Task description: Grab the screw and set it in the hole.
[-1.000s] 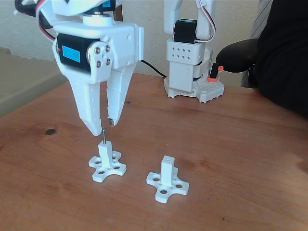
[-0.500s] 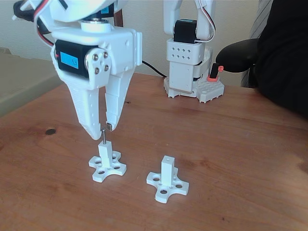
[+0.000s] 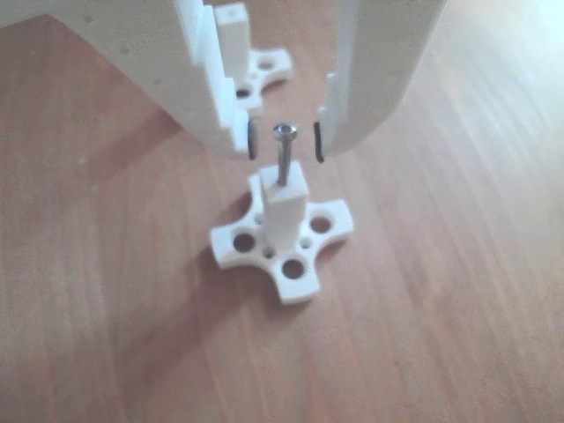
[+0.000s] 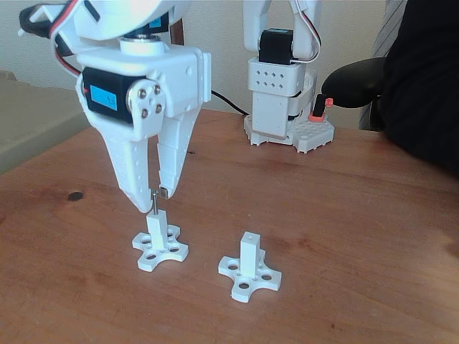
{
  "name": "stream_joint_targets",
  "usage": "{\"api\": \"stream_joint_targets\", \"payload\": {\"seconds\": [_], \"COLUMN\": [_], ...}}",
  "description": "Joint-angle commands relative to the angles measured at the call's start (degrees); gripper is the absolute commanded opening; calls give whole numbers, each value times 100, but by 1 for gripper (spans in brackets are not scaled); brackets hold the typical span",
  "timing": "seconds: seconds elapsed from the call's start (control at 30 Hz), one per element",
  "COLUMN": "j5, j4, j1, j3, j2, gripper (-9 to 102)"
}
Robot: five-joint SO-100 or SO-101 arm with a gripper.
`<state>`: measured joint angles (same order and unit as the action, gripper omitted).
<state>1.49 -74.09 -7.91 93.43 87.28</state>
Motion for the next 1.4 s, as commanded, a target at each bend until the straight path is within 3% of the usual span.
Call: {"api": "stream_joint_targets", "payload": {"seconds": [0.0, 1.37], "j5": [18, 62], "j4": [97, 176], "j1": [62, 35], "j3": [-501, -527], "j2": [123, 44], "gripper": [7, 3]}}
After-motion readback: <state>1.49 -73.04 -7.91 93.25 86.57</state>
